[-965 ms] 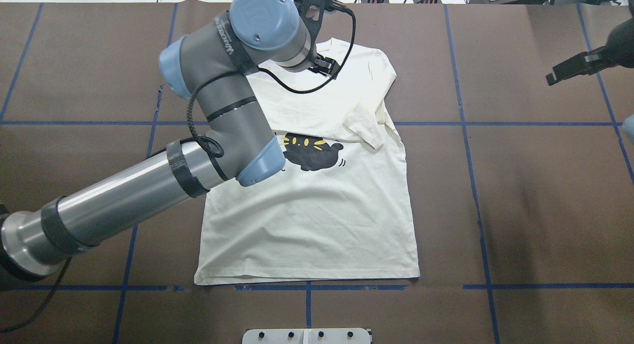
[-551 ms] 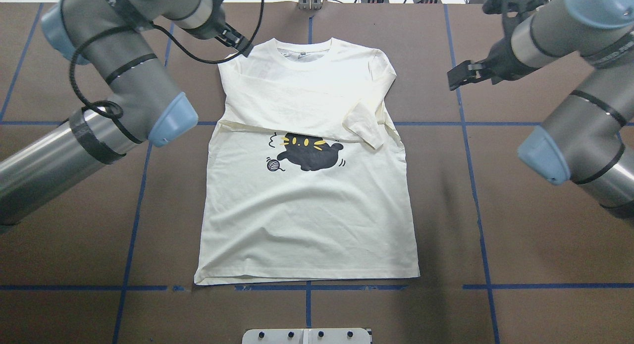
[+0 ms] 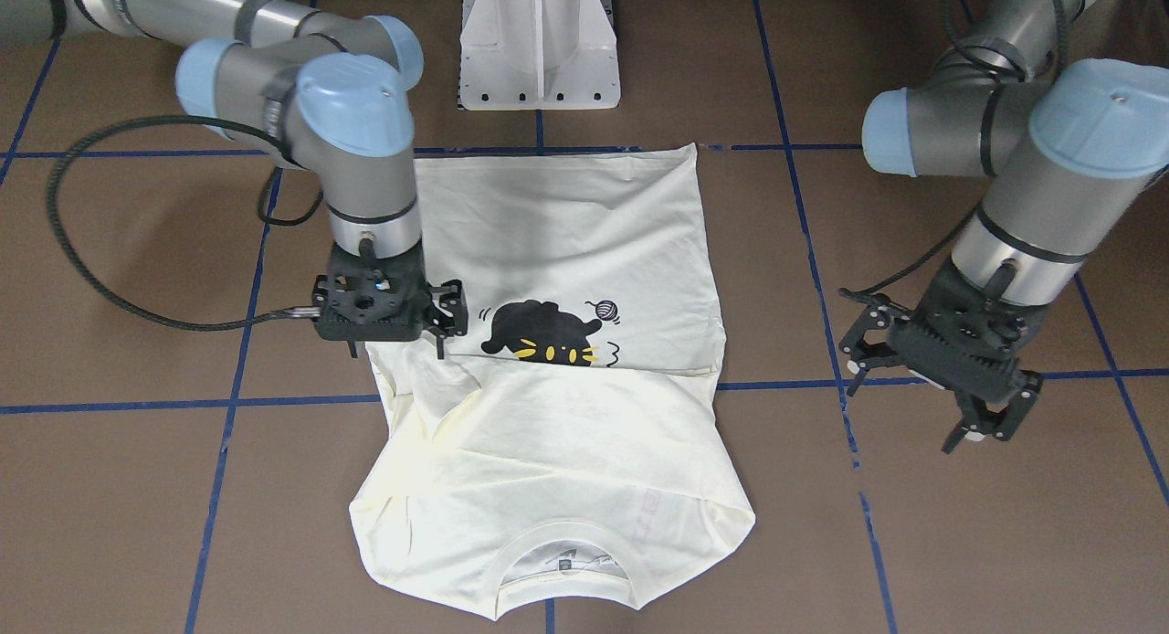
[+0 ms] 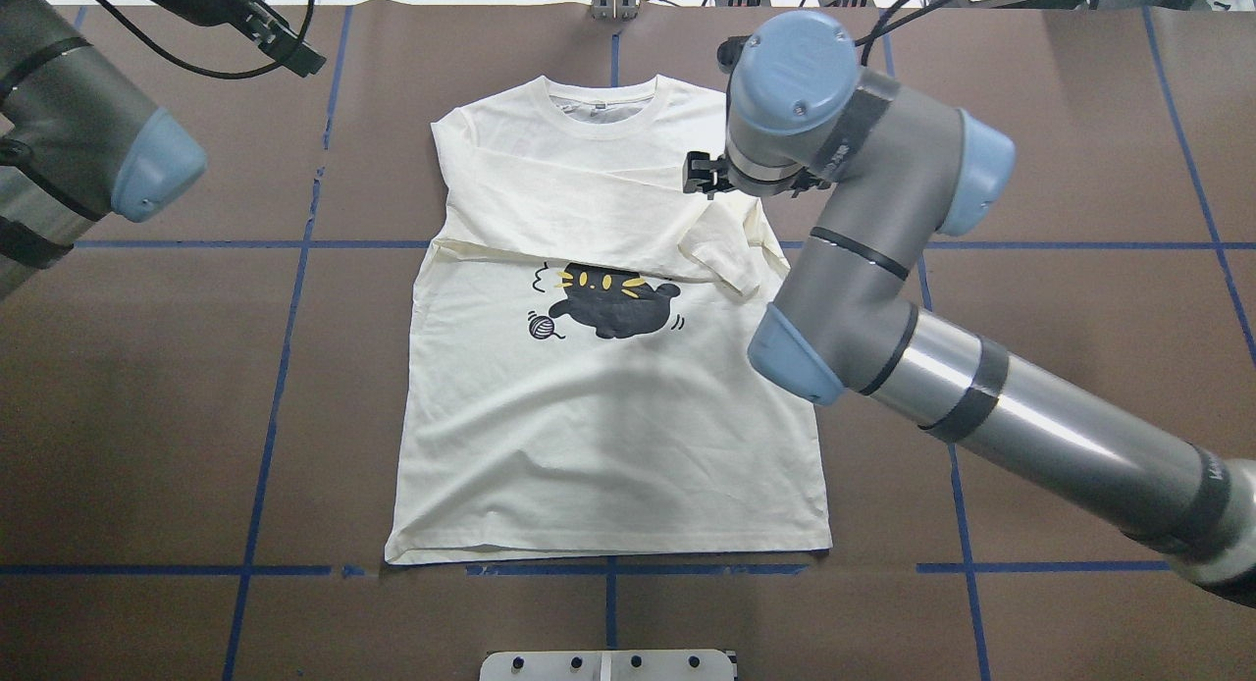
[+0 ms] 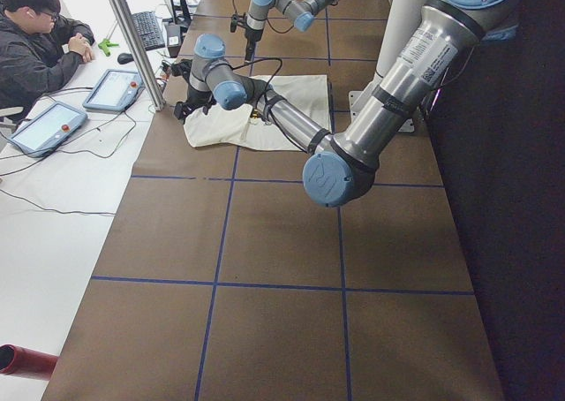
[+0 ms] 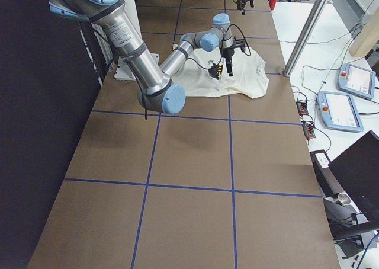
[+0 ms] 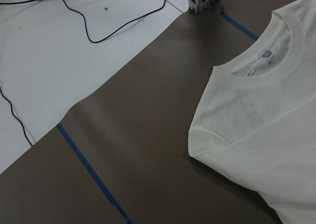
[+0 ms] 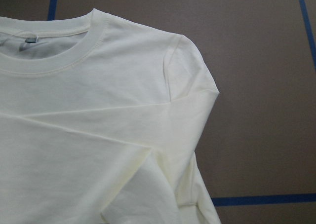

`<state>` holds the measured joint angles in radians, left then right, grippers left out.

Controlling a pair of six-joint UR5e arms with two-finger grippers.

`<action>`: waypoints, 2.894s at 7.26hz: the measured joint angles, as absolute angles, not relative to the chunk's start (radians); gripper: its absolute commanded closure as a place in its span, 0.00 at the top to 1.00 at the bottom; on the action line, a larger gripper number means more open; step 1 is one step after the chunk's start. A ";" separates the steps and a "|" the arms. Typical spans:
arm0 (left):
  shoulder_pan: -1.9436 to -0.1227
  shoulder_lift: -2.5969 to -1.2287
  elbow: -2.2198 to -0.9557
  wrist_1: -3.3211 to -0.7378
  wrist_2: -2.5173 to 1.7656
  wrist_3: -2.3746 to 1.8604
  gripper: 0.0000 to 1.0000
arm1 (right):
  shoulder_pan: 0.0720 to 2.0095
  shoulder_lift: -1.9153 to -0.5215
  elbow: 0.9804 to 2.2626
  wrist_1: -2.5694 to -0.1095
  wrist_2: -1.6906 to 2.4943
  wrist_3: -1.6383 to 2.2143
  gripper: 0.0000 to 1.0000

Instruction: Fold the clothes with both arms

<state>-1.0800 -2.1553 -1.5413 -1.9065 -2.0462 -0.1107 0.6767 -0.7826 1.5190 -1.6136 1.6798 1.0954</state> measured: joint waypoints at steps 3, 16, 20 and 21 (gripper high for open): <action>-1.096 -2.131 -1.539 -1.923 -2.073 -0.093 1.00 | 0.591 -0.639 1.301 -1.614 1.525 1.164 0.80; -1.093 -2.109 -1.534 -1.925 -2.077 -0.100 1.00 | 0.515 -0.628 1.191 -1.614 1.339 1.029 0.62; -1.092 -2.109 -1.533 -1.925 -2.077 -0.101 1.00 | 0.512 -0.636 1.188 -1.616 1.334 1.016 0.20; -1.092 -2.109 -1.533 -1.925 -2.077 -0.102 1.00 | 0.514 -0.636 1.187 -1.619 1.334 1.005 0.00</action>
<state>-1.0922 -2.1092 -1.5334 -1.9251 -2.0770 -0.1016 0.5135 -0.6362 1.1870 -1.6188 1.3336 1.0048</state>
